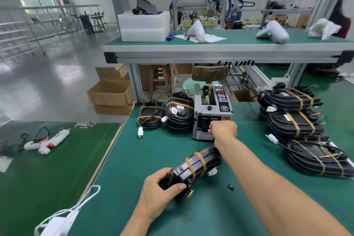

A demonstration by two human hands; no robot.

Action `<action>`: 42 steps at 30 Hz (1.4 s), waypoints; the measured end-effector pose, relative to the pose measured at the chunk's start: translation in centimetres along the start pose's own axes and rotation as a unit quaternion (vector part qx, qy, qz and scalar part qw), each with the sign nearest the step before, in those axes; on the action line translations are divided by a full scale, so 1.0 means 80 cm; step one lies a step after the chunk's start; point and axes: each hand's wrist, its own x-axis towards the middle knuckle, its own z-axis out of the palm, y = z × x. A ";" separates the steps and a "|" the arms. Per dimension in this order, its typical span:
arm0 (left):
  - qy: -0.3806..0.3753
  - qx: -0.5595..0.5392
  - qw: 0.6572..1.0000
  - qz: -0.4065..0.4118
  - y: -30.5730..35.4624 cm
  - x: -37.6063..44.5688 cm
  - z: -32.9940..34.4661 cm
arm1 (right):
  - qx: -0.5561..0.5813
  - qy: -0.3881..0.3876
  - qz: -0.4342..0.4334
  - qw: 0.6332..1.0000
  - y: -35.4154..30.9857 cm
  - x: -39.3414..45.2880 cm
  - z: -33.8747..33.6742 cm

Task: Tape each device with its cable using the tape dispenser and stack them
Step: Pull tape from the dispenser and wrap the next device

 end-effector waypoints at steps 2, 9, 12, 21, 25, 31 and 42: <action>-0.002 0.000 1.000 -0.001 0.001 0.000 0.001 | 0.011 0.000 0.014 1.000 -0.001 0.003 0.004; 0.002 0.007 1.000 -0.001 -0.005 0.000 -0.002 | 0.060 0.006 0.054 0.997 0.000 0.006 0.017; -0.001 0.015 1.000 -0.005 -0.009 0.002 -0.003 | 0.077 0.014 0.071 0.994 -0.001 0.007 0.020; -0.002 0.030 1.000 -0.008 -0.010 0.003 -0.003 | 0.064 0.031 0.055 0.996 0.002 0.008 0.019; -0.002 0.021 1.000 -0.002 -0.005 0.000 -0.003 | -0.007 -0.043 0.036 0.998 0.005 -0.003 0.004; -0.006 0.003 1.000 0.004 0.002 0.000 -0.001 | -0.163 -0.207 -0.211 0.941 0.011 -0.064 -0.054; -0.009 0.006 1.000 -0.011 0.014 -0.003 0.001 | -0.133 -0.247 -0.308 0.909 0.091 -0.187 -0.104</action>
